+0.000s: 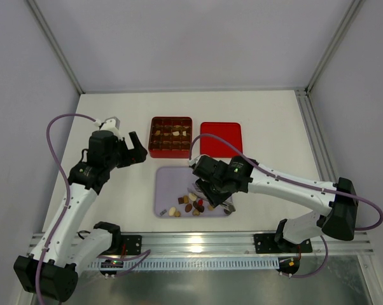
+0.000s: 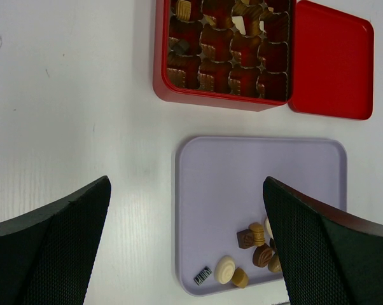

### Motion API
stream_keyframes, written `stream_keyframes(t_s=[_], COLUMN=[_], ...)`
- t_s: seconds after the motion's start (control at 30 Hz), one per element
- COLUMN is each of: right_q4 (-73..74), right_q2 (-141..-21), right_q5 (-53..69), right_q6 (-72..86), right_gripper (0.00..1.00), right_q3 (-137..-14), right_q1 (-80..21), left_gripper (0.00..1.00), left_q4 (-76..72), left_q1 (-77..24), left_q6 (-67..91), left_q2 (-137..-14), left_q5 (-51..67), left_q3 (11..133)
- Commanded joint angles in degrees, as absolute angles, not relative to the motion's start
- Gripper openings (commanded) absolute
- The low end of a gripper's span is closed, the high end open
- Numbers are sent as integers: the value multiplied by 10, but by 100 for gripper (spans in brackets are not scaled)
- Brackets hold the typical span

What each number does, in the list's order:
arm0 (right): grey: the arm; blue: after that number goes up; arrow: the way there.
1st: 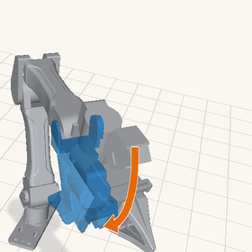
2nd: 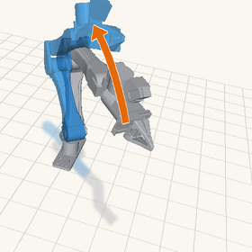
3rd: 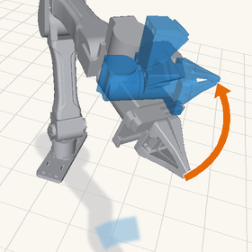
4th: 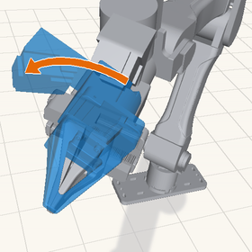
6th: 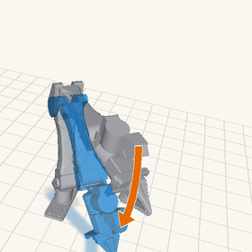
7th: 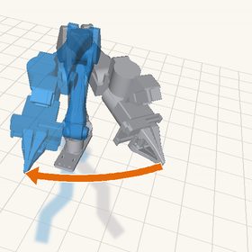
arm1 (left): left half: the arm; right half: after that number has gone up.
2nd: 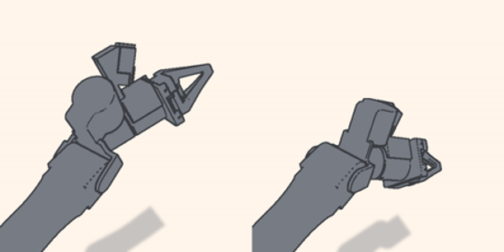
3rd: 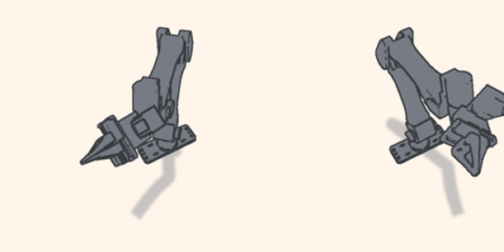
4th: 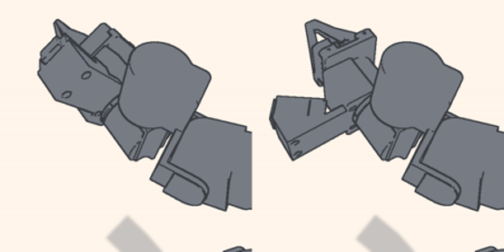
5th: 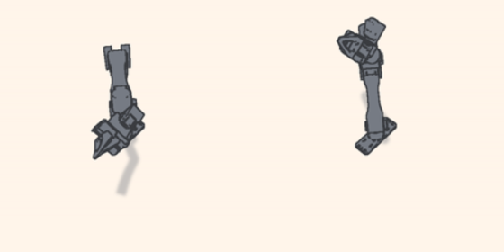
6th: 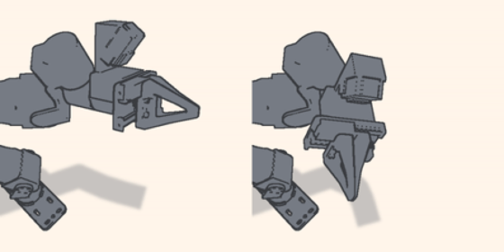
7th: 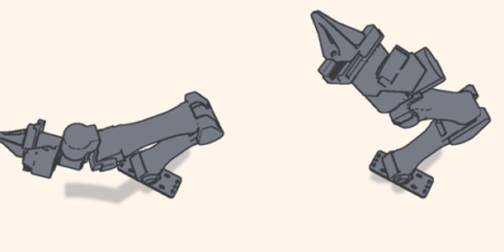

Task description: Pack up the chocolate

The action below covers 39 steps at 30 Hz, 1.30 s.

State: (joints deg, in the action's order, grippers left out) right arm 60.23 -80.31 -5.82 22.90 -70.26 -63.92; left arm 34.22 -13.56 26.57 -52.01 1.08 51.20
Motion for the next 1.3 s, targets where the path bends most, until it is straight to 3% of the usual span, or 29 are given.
stream_keyframes(t_s=[0.0,1.27], right_q4=[586,571], right_q2=[-782,-796], right_q5=[-50,-29], right_q6=[240,252], right_gripper=[40,40], right_q3=[-702,-675], right_q1=[-645,-659], left_gripper=[100,100], left_q4=[336,336], left_q1=[-133,-133], left_q6=[264,264], left_q2=[-520,-520], left_q5=[5,5], left_q3=[524,524])
